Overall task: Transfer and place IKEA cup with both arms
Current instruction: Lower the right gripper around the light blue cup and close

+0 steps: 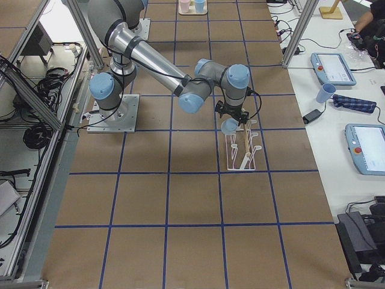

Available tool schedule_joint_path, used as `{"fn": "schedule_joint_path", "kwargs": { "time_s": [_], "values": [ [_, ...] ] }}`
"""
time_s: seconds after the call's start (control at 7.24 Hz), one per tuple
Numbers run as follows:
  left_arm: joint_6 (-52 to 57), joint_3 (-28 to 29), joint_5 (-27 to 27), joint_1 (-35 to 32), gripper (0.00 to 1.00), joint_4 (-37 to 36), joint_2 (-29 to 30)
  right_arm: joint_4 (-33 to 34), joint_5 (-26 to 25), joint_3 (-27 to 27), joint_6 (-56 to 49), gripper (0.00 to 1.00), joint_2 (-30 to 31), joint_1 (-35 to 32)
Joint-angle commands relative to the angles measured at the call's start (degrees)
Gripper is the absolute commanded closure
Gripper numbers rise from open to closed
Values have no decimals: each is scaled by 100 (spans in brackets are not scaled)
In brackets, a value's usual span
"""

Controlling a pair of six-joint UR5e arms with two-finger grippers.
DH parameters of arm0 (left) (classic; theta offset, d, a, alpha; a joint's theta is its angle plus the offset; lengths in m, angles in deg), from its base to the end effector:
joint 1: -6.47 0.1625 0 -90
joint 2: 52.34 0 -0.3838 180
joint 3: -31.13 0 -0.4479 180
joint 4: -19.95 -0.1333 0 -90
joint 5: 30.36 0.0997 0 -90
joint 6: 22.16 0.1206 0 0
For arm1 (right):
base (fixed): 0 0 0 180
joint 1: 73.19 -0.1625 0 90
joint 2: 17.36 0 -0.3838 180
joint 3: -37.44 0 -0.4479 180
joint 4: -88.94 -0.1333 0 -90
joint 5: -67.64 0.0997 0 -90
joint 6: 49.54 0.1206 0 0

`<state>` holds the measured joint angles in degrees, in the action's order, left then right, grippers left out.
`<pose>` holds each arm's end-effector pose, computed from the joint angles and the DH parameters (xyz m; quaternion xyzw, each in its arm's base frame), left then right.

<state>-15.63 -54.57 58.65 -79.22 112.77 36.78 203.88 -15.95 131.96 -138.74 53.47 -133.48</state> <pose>-0.0941 -0.5534 0.4703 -0.0195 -0.9996 0.0213 0.0067 -0.1890 -0.6273 0.2274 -0.4959 0.8665 -0.0537 0.0190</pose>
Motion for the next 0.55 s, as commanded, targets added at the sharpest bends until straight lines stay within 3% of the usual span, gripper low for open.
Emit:
{"fn": "schedule_joint_path", "kwargs": {
  "time_s": [0.0, 0.41],
  "values": [
    [6, 1, 2, 0, 0, 0, 8, 11, 1, -3, -1, 0, -78, 0],
    [6, -7, 2, 0, 0, 0, -1, 20, 10, -12, -1, 0, -158, 9]
  ]
}}
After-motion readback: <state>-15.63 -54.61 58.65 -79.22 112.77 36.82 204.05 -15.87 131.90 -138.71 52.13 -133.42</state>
